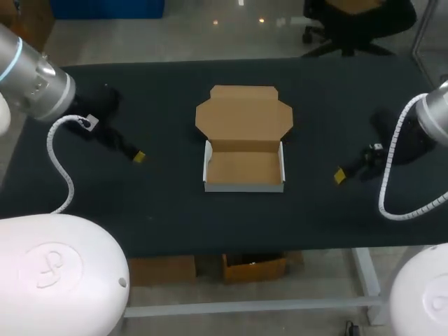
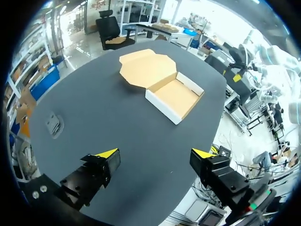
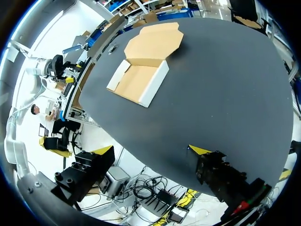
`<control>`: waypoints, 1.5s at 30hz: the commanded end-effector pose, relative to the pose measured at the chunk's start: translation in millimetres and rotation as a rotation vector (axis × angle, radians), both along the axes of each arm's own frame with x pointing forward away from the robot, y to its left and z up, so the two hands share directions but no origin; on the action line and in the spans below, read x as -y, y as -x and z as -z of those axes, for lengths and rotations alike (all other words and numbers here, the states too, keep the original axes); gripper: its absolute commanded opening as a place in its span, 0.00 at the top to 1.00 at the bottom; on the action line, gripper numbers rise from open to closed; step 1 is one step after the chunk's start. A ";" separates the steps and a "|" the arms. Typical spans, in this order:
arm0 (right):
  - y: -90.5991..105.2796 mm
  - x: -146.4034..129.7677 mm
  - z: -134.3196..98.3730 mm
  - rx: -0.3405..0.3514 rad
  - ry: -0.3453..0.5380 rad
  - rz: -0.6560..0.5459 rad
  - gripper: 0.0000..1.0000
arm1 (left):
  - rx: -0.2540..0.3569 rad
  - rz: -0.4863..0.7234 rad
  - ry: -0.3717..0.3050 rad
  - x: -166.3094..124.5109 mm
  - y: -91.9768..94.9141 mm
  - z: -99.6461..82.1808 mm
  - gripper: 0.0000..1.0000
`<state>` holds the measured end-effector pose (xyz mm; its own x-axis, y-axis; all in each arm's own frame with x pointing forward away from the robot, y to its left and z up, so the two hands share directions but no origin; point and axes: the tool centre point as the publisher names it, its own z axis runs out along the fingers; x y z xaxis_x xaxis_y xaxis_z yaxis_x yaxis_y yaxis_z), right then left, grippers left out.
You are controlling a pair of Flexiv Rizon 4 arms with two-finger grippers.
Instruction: Assemble the packaging by folding the flat box into shape, placing the metal phone stand inside, and closing the box properly
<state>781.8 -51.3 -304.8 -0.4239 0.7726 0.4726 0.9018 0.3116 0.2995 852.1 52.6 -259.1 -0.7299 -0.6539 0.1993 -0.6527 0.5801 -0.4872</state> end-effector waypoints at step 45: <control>36.8 40.4 -57.3 -0.086 -0.001 0.182 0.00 | -0.131 -0.319 -0.128 -6.9 29.0 -66.0 0.00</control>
